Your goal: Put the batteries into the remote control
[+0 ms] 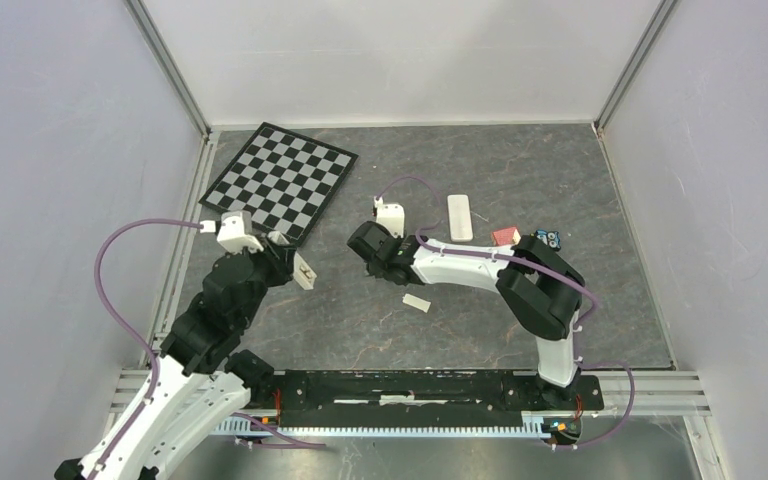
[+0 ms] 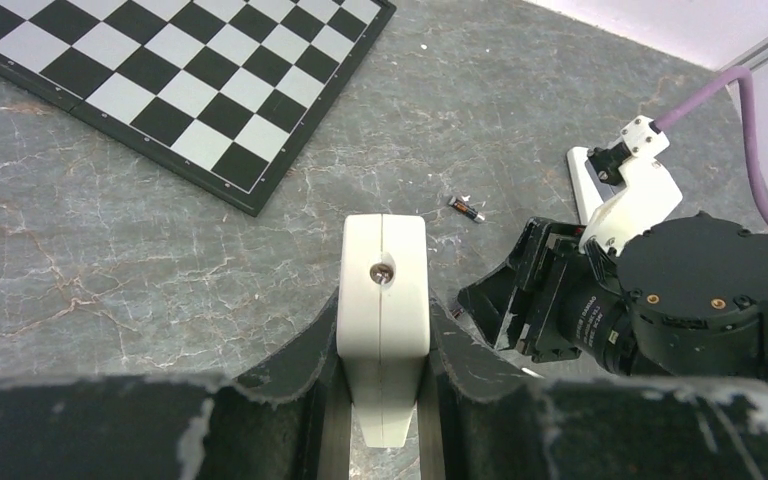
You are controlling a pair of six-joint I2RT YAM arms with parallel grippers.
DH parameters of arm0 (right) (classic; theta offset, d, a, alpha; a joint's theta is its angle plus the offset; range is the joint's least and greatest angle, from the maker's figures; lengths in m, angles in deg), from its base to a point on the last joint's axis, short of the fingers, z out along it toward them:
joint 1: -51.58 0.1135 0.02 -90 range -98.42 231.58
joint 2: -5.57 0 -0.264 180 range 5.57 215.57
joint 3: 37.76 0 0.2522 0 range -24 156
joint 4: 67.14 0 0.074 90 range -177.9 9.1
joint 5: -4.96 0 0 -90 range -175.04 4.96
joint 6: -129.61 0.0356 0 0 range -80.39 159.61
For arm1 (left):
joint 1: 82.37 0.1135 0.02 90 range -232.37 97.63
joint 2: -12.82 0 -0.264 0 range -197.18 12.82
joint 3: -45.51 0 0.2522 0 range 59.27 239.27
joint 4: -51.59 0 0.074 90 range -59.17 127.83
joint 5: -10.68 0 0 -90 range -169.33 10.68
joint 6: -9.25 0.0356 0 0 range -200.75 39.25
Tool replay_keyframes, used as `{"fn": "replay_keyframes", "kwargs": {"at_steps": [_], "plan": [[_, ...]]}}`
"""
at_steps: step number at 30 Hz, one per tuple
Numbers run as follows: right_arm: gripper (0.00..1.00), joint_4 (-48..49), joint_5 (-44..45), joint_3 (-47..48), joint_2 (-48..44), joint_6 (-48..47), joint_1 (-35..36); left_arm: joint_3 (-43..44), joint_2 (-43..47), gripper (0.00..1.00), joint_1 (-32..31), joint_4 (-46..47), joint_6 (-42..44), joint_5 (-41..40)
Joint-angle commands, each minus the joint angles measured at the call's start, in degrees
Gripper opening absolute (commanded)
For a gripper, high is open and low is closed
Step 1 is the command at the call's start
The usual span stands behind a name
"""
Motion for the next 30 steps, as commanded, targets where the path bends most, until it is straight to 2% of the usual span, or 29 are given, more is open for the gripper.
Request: {"fn": "replay_keyframes", "kwargs": {"at_steps": [1, 15, 19, 25, 29, 30], "plan": [[0.53, -3.62, 7.07, 2.36, 0.26, 5.21, 0.33, -0.86, 3.81, 0.02, 0.16, 0.39, -0.54, -0.01], [0.48, -3.06, 5.9, 5.8, 6.48, 5.57, 1.18, -1.34, 5.65, 0.02, 0.09, 0.64, -0.91, 0.28], [0.39, -3.82, 5.21, 5.15, 5.95, 5.48, 1.29, -1.29, 5.91, 0.02, 0.09, 0.56, -0.82, -0.07], [0.15, -2.12, 5.06, 2.13, 4.11, 1.34, 1.79, -1.38, 5.71, 0.02, 0.1, 0.63, -0.99, -0.05], [0.14, -0.72, 3.88, 2.85, 4.34, -4.57, 1.83, -1.33, 5.74, 0.02, 0.12, 0.67, -0.86, -0.09], [0.18, -0.8, 3.83, 2.89, 4.22, -5.34, 1.83, -1.36, 5.75, 0.02, 0.04, 0.63, -0.84, -0.1]]}}
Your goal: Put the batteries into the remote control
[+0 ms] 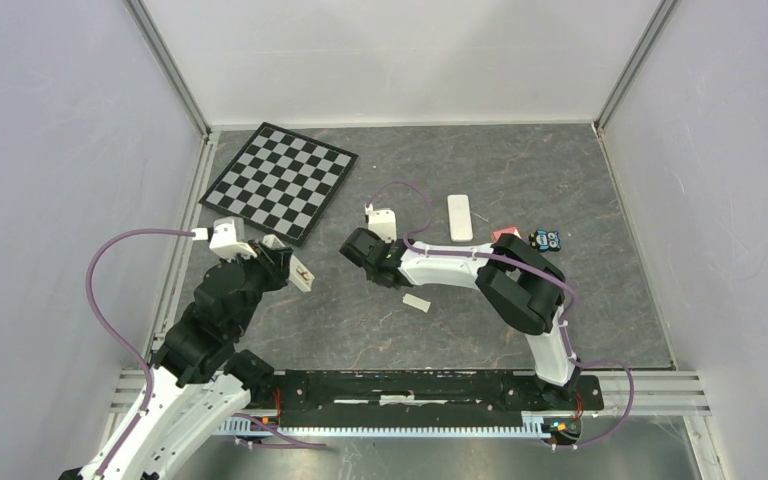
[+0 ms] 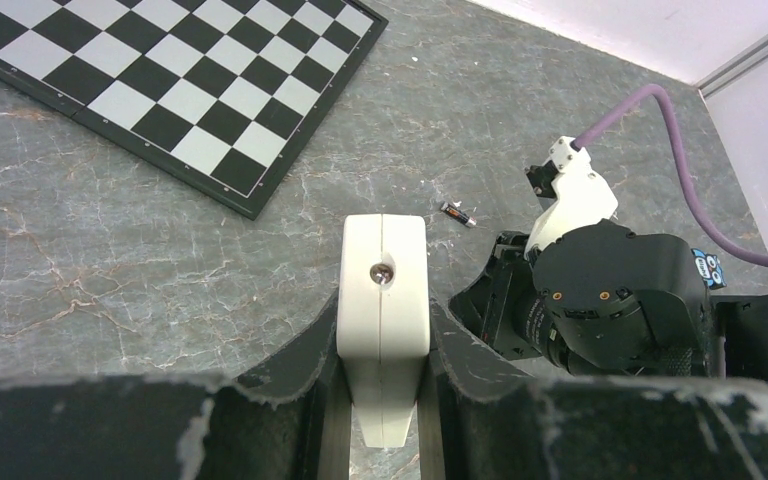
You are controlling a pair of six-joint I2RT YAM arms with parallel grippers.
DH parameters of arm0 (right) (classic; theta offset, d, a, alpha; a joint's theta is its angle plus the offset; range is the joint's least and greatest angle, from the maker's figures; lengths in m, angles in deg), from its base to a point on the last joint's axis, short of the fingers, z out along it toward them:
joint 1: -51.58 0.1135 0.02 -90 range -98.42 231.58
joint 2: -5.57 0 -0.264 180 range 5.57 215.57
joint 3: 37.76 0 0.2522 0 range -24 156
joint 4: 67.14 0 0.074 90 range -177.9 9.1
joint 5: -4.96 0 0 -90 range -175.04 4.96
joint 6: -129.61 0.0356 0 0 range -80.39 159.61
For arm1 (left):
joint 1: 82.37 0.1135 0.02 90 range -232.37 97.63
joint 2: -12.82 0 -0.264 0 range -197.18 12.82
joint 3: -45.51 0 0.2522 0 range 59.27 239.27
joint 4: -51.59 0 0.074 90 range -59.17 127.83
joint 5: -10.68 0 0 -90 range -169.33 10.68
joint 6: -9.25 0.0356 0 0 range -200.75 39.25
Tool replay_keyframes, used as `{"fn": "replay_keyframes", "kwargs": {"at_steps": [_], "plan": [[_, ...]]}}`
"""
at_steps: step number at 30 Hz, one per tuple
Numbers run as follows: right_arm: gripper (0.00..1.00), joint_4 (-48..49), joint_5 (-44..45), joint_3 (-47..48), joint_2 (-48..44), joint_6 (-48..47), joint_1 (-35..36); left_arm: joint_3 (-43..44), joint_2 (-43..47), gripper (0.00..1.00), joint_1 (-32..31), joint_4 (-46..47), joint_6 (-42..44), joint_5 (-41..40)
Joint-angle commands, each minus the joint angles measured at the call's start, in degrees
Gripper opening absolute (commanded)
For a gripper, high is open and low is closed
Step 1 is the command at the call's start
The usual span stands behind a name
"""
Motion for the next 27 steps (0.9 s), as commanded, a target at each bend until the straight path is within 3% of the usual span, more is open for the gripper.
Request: {"fn": "replay_keyframes", "kwargs": {"at_steps": [1, 4, 8, 12, 17, 21, 25, 27], "plan": [[0.24, 0.97, -0.29, -0.06, -1.49, -5.68, 0.41, -0.19, 0.31, 0.02, 0.08, 1.72, -0.87, -0.22], [0.36, -1.99, 0.29, 0.83, -1.77, -5.52, 0.42, -0.19, 0.35, 0.02, 0.09, 1.76, -0.9, -0.25], [0.39, -2.64, -1.18, -0.34, -2.84, -4.67, 0.41, -0.03, 0.45, 0.02, 0.09, 1.76, -0.58, -0.13], [0.35, -0.61, -4.24, -3.02, -3.55, -3.43, 0.37, -0.61, 1.6, 0.02, 0.05, 3.35, -0.34, 0.3], [0.15, 0.59, -6.27, -3.71, -2.84, -3.41, -0.77, -0.81, 1.26, 0.02, 0.1, 3.51, -0.5, 1.59], [0.15, 1.6, -6.46, -5.25, -3.23, -4.31, -2.33, -1.19, 1.05, 0.02, 0.14, 4.22, -0.55, 2.35], [0.27, 2.45, -7.53, -6.15, -3.64, -6.38, -3.43, -1.08, -0.35, 0.02, 0.1, 5.23, -0.39, 3.63], [0.21, 3.2, -8.34, -6.61, -3.53, -7.44, -3.59, -1.19, -1.07, 0.02, 0.06, 6.01, -0.52, 4.19]]}}
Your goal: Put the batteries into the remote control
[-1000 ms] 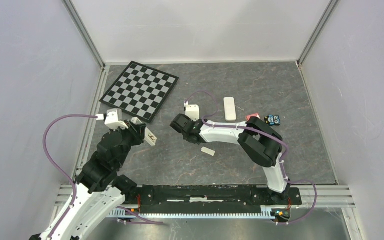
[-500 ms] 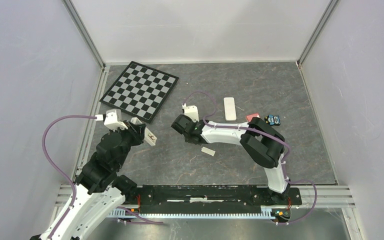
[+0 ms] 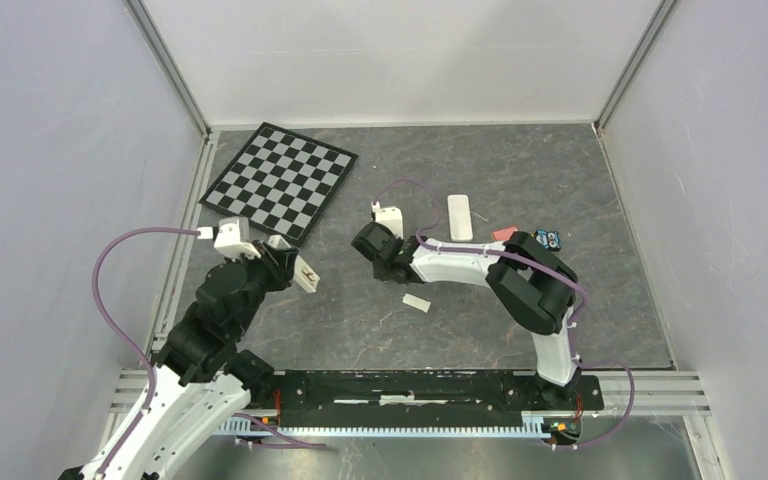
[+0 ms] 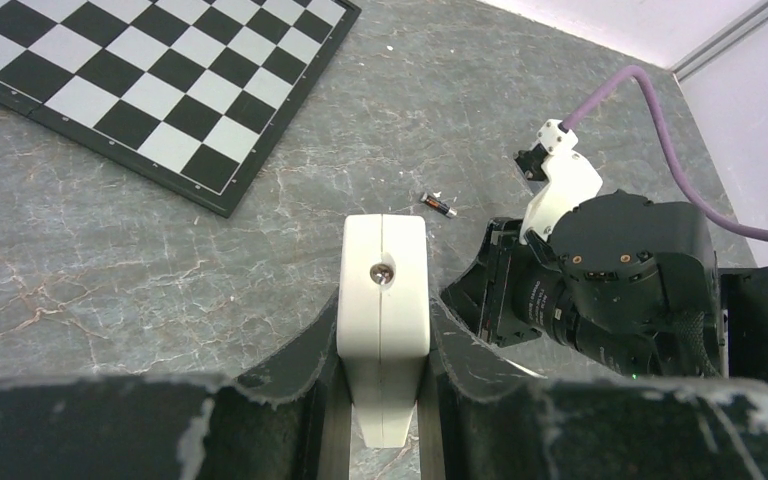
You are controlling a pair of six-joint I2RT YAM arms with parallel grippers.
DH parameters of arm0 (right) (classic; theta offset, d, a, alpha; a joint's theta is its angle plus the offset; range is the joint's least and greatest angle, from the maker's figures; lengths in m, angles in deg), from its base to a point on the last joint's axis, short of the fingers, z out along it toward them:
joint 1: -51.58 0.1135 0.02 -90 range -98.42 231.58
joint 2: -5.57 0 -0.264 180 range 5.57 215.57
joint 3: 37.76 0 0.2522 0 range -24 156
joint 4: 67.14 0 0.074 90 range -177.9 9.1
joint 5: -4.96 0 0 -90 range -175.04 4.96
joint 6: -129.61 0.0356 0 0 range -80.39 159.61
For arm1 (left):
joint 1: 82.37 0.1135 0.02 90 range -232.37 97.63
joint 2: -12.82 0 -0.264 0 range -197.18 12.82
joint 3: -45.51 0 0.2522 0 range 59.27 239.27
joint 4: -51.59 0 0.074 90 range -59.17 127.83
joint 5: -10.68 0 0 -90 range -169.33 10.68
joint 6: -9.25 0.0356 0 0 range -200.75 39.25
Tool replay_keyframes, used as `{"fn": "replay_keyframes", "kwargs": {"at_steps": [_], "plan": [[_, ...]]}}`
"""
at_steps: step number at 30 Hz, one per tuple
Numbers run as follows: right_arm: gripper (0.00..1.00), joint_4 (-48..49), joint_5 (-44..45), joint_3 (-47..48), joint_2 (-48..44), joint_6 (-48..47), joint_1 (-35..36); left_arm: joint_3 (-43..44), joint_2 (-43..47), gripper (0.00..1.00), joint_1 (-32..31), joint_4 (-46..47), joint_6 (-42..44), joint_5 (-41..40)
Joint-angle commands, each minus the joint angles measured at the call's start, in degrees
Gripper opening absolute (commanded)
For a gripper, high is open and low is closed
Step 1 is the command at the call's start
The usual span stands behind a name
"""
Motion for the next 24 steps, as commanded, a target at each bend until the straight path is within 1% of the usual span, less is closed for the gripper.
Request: {"fn": "replay_keyframes", "kwargs": {"at_steps": [1, 2, 3, 6, 11, 13, 15, 17, 19, 22, 24], "plan": [[0.14, -0.13, -2.15, -2.49, -0.55, -2.85, -0.92, -0.3, -1.76, 0.02, 0.13, 5.24, -0.6, 2.04], [0.09, 0.2, -2.31, -3.14, -0.78, -3.28, -1.0, -0.49, -2.13, 0.02, 0.09, 5.88, -0.61, 2.63], [0.06, 0.79, -2.35, -3.99, -1.34, -3.79, -1.08, -0.73, -2.69, 0.02, 0.08, 6.38, -0.65, 3.25], [0.03, 3.37, -2.1, -7.35, -4.65, -5.68, -1.57, -1.18, -4.37, 0.02, 0.1, 7.66, -1.42, 5.01], [0.03, 11.36, -2.24, -14.38, -17.11, -11.08, -2.18, -2.68, -6.5, 0.02, 0.17, 12.53, -1.78, 11.11], [0.02, 14.95, -4.27, -17.26, -23.25, -13.73, -2.69, -3.22, -7.14, 0.02, 0.17, 15.62, -1.61, 15.58], [0.0, 17.96, -6.08, -19.99, -29.86, -16.17, -2.86, -3.44, -7.97, 0.02, 0.08, 18.65, -2.45, 19.56], [0.0, 24.94, -10.75, -23.82, -37.54, -19.61, -2.97, -2.15, -9.69, 0.02, 0.17, 19.6, -4.61, 23.04], [0.01, 28.0, -14.43, -26.0, -43.06, -21.88, -2.99, -1.15, -11.52, 0.02, 0.16, 22.22, -6.92, 27.85], [0.0, 30.23, -19.64, -26.76, -48.57, -23.82, -2.95, -1.1, -13.91, 0.02, 0.17, 28.32, -11.46, 34.63], [0.0, 33.79, -23.89, -27.96, -51.65, -24.19, -2.94, -0.76, -15.43, 0.02, 0.25, 33.43, -14.07, 38.0]]}}
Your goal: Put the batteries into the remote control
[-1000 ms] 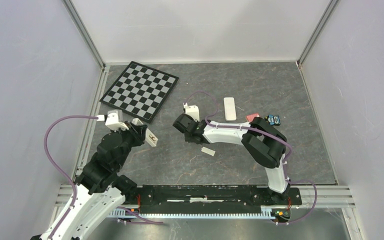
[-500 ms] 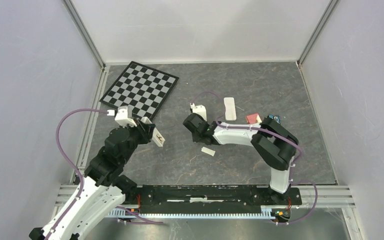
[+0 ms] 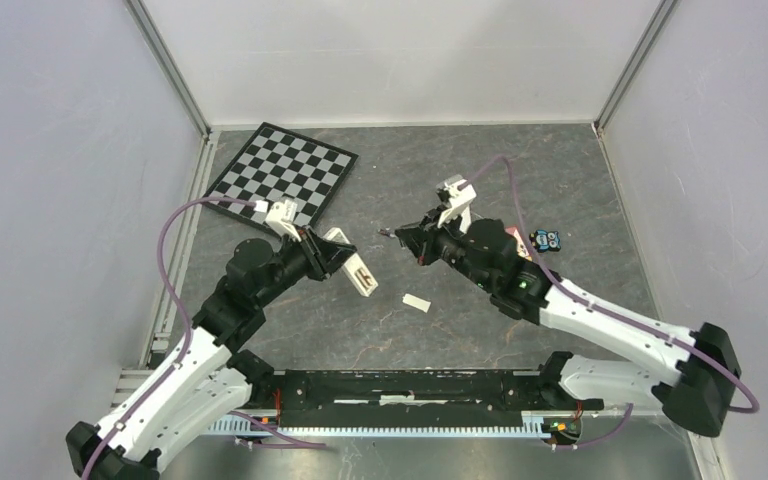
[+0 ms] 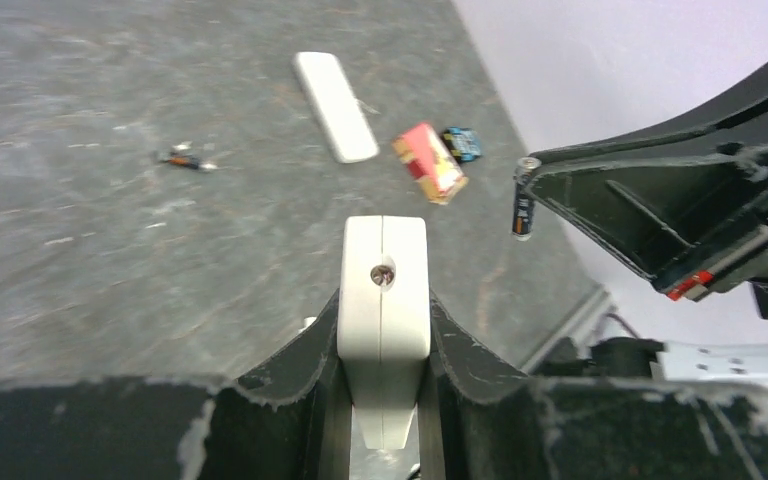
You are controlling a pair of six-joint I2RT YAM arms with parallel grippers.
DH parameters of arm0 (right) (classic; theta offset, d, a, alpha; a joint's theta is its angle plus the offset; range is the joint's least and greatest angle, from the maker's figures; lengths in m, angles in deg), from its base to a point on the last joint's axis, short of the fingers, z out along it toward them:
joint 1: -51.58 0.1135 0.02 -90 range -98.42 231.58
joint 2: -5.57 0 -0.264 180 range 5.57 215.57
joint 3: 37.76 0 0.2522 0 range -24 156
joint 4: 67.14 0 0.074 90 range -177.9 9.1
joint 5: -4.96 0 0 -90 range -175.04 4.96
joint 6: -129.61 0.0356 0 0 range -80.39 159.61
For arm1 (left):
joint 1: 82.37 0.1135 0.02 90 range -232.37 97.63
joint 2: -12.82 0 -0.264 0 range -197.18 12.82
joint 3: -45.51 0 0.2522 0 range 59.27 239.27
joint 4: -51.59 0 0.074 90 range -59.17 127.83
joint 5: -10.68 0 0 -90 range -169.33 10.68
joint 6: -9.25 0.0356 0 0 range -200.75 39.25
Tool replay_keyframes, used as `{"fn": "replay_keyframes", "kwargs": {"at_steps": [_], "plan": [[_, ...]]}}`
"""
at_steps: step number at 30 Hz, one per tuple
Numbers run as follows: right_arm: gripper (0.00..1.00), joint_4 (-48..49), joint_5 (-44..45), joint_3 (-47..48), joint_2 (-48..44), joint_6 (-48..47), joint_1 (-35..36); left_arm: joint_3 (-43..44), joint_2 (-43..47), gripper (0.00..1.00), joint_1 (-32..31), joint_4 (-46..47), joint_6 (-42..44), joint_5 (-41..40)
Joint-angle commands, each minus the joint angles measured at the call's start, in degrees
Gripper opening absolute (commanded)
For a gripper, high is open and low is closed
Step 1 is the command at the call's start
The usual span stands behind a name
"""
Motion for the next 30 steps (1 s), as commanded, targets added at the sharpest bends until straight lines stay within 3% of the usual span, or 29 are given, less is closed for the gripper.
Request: {"fn": "replay_keyframes", "kwargs": {"at_steps": [1, 8, 17, 30], "plan": [[0.0, 11.22, -11.93, -3.01, -5.24, -4.03, 0.05, 2.69, -3.07, 0.02, 0.25, 15.23, -8.93, 12.51], [0.0, 16.23, -21.6, -5.23, -10.52, -6.16, 0.05, 4.64, -5.52, 0.02, 0.21, 20.64, -16.34, 16.58], [0.0, 20.86, -31.12, -6.53, -9.98, -4.39, 0.13, 2.8, -6.41, 0.02, 0.26, 27.04, -22.72, 16.23], [0.02, 22.48, -30.57, -7.97, -8.4, -6.24, 0.31, 1.52, -8.9, 0.02, 0.34, 31.92, -29.89, 18.48]]}}
